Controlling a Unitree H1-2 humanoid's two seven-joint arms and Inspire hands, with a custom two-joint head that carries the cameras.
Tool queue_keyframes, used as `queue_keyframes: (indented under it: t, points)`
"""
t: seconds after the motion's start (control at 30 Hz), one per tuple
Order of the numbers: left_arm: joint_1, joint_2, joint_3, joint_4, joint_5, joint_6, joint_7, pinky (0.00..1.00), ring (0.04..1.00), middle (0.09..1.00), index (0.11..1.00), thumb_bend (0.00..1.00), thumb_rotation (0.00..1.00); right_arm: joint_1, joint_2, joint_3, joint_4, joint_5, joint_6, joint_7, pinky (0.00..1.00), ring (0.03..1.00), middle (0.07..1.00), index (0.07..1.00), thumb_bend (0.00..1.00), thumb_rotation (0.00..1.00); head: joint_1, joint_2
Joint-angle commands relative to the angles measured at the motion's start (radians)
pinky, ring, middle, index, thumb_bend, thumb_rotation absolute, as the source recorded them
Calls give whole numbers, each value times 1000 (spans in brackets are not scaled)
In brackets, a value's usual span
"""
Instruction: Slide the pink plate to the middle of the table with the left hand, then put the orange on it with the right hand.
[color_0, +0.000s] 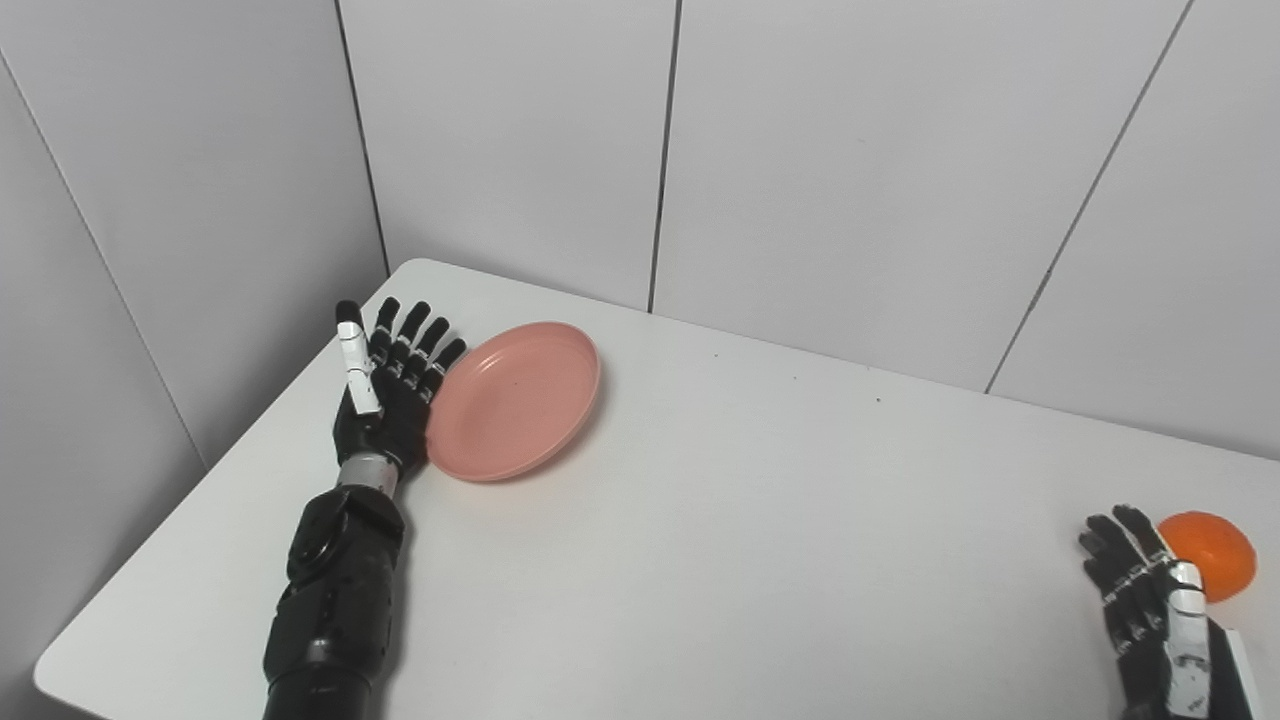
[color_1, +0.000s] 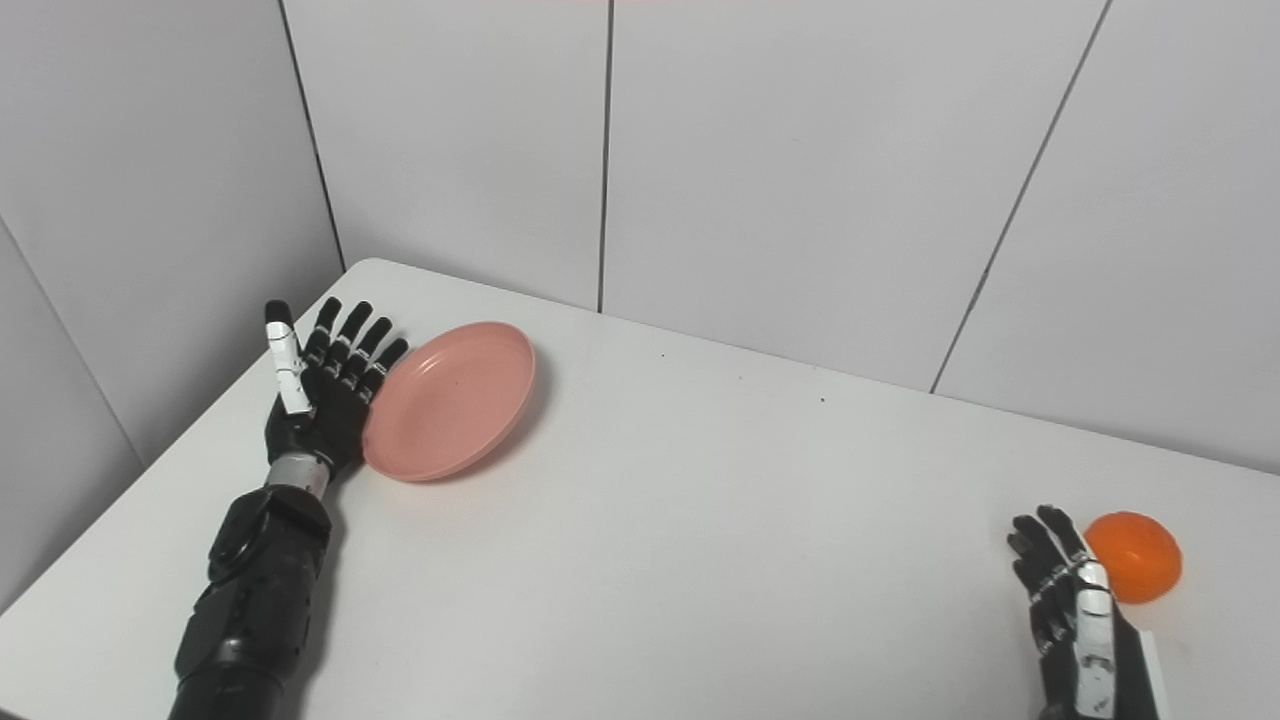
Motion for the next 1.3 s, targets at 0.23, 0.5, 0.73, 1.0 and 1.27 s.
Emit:
queue_keyframes:
  t: [0.23,0.5,0.73,1.0,1.27]
  points:
    - [24,-37,-45,17,17,47,0,938,955,952,1000,735,891,90,22,6,85,11,5,14,970,901,860,872,535,893,-4,2]
    - [42,-61,-95,-39,28,75,12,908,952,942,1000,773,852,92,25,7,81,-1,4,4,961,889,847,861,552,884,-5,3]
    - [46,-85,-125,-105,37,144,45,898,941,943,1000,795,839,93,24,12,82,-12,-9,6,961,893,852,866,539,885,-6,4]
    - [50,-110,-144,-158,46,196,73,922,924,930,1000,778,817,94,26,10,84,-8,-6,9,956,888,847,864,550,863,-6,7]
    - [49,-136,-172,-181,70,220,88,885,923,936,1000,768,830,95,29,10,75,-5,7,5,954,885,842,857,556,826,-10,10]
